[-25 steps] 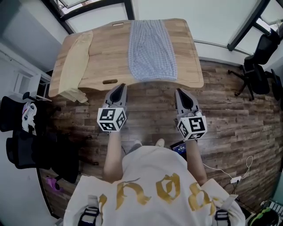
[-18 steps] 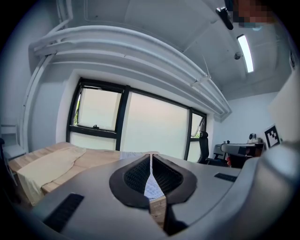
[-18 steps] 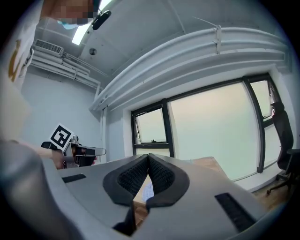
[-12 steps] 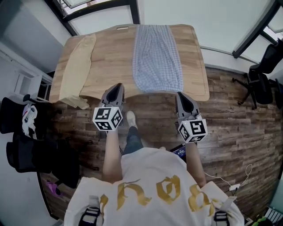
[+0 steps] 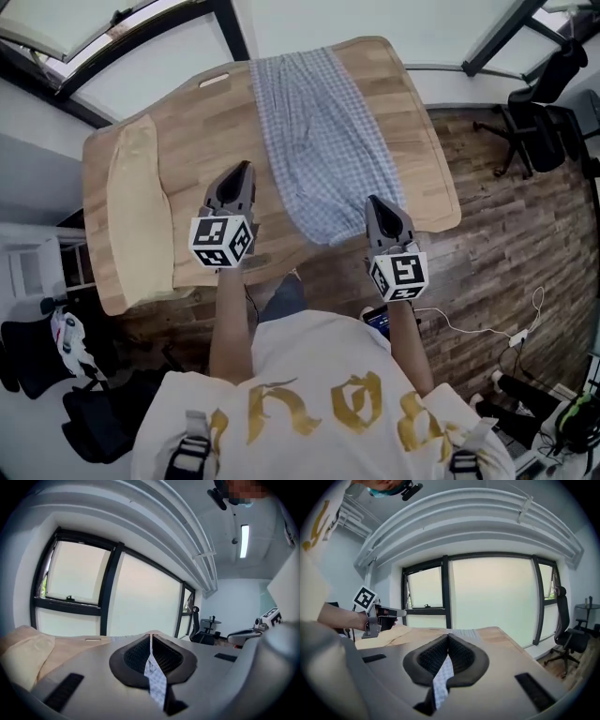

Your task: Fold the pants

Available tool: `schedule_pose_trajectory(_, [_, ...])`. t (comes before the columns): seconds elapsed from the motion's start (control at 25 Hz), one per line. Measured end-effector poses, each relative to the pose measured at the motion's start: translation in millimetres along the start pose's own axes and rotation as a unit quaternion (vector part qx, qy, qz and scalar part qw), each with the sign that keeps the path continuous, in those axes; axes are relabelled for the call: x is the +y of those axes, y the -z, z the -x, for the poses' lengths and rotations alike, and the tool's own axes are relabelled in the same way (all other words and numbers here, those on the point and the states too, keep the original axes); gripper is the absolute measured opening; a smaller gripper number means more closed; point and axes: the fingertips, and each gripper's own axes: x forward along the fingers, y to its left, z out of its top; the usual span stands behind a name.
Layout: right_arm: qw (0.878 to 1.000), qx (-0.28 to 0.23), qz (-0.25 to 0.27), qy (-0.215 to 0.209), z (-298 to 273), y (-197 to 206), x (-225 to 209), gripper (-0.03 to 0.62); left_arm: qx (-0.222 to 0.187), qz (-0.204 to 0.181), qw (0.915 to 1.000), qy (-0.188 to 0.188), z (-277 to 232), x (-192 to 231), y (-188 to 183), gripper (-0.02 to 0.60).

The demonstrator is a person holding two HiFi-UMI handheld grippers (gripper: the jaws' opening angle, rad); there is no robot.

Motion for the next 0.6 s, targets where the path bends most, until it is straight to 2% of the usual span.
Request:
schedule_pose_trajectory(0.16, [0.999,0.017,-0.002,0.043,-51.2,-0.9,4.9,0.021,0.026,0.011,0.9985,0.047,-58.0,41.4,5.4,0.046])
schedule_pose_trajectory(0.32, [0.996,0.033,-0.007,0.083,-81.1,5.8,-2.2,0.021,0.041,0.012,0.9944,0.096,-101.5,59.6,6.7,0.046])
schedule_pose_trajectory(0.44, [0.993,0.046,-0.011,0.105,-92.7,9.3,-2.0,0.021,0.03,0.045,0.9895,0.134,-121.3,70.4,4.2,0.044])
schedule_pose_trajectory(0.52, [0.992,0.053,-0.012,0.11,-95.7,10.4,1.1,0.021,0.023,0.068,0.9879,0.137,-128.4,80.9,6.4,0.045])
schedule_pose_trajectory(0.6, [0.992,0.058,-0.009,0.11,-97.1,12.3,3.4,0.021,0.029,0.069,0.9891,0.126,-136.3,92.5,13.0,0.044])
